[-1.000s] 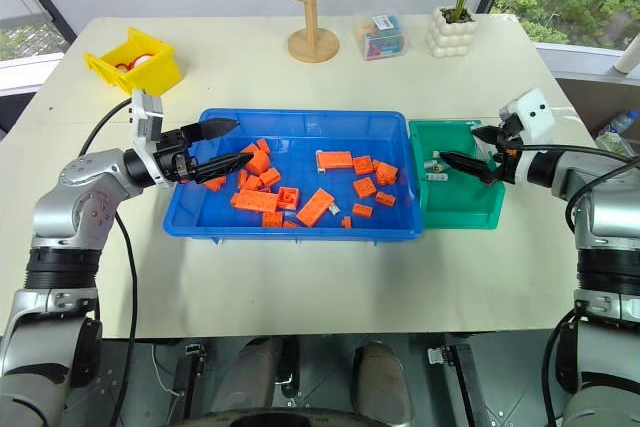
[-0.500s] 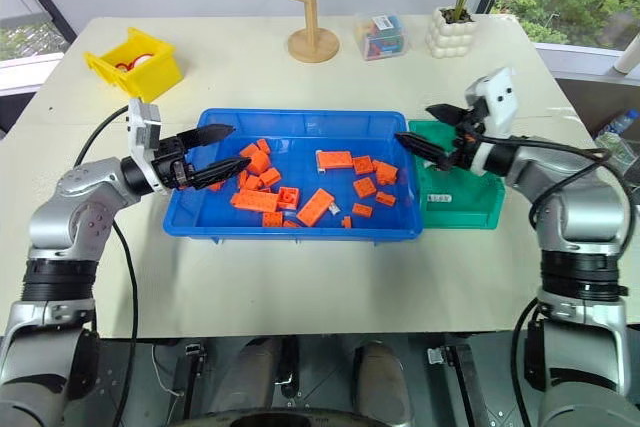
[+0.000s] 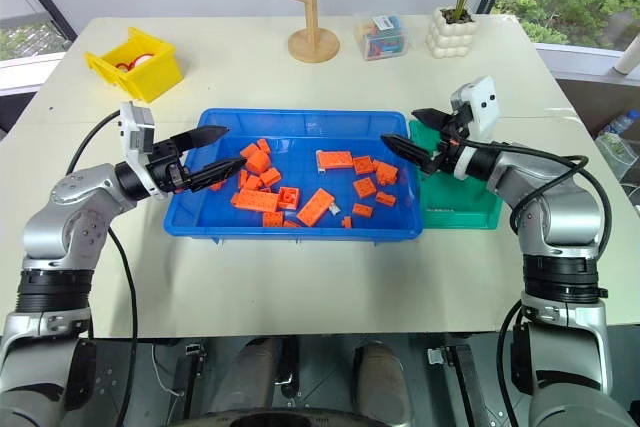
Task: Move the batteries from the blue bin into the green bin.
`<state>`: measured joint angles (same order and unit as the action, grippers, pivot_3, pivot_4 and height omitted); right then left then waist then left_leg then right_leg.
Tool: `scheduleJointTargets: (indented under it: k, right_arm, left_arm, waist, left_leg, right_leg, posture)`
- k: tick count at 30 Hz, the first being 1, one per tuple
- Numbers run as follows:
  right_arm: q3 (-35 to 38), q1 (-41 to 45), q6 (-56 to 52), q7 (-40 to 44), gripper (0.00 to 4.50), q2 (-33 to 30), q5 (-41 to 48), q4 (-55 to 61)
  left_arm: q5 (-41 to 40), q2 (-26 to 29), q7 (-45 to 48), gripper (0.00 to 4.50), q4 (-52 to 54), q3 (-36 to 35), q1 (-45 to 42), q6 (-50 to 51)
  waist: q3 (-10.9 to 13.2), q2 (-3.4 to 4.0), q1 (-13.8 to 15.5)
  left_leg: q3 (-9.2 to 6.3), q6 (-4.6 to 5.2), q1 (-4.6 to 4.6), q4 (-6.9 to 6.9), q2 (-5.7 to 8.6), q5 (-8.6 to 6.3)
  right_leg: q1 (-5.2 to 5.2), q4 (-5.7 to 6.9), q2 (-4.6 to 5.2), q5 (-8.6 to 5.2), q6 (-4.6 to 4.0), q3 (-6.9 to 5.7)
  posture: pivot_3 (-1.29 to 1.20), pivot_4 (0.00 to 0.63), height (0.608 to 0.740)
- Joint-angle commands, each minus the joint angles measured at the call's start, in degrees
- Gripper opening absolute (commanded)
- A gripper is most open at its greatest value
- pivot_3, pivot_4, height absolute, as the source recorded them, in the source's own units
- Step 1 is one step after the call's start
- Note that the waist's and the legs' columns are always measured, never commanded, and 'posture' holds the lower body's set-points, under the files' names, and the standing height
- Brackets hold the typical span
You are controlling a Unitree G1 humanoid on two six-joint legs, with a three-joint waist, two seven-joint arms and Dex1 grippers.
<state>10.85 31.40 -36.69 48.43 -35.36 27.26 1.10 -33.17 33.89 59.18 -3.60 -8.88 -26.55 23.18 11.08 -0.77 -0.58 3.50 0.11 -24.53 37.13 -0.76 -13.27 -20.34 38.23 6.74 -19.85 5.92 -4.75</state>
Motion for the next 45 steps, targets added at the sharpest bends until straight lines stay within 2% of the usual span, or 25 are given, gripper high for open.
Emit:
scheduleJointTargets:
  k: [1,28,45]
  right_arm:
    - [-0.2,-0.6,0.7,0.9,4.44,0.3,1.7,2.4]
    - [-11.1,-0.2,-0.8,4.8,4.44,3.7,3.7,4.5]
    - [-12.7,1.0,-0.5,4.9,4.44,4.8,2.9,3.0]
  left_arm:
    - [-0.9,1.1,-0.3,4.5,2.5,-2.1,0.3,-0.3]
    - [-2.2,2.7,-0.4,4.5,5.6,-3.1,2.3,1.3]
    - [-3.5,3.4,-0.9,4.5,7.6,-4.3,4.0,1.9]
  waist:
    - [0.0,0.0,0.0]
    - [0.0,0.0,0.0]
    - [0.0,0.0,0.0]
  left_leg:
    - [0.0,0.0,0.0,0.0,0.0,0.0]
    - [-0.01,0.0,0.0,0.0,-0.01,0.0]
    - [-0.02,0.01,0.0,0.0,-0.01,-0.01]
  right_leg:
    - [0.0,0.0,0.0,0.0,0.0,0.0]
    - [-0.01,0.0,-0.01,0.0,0.0,0.0]
    - [-0.01,0.0,0.0,0.0,0.0,0.0]
  posture:
    - [0.0,0.15,0.739]
    - [0.0,0.15,0.739]
    - [0.0,0.15,0.739]
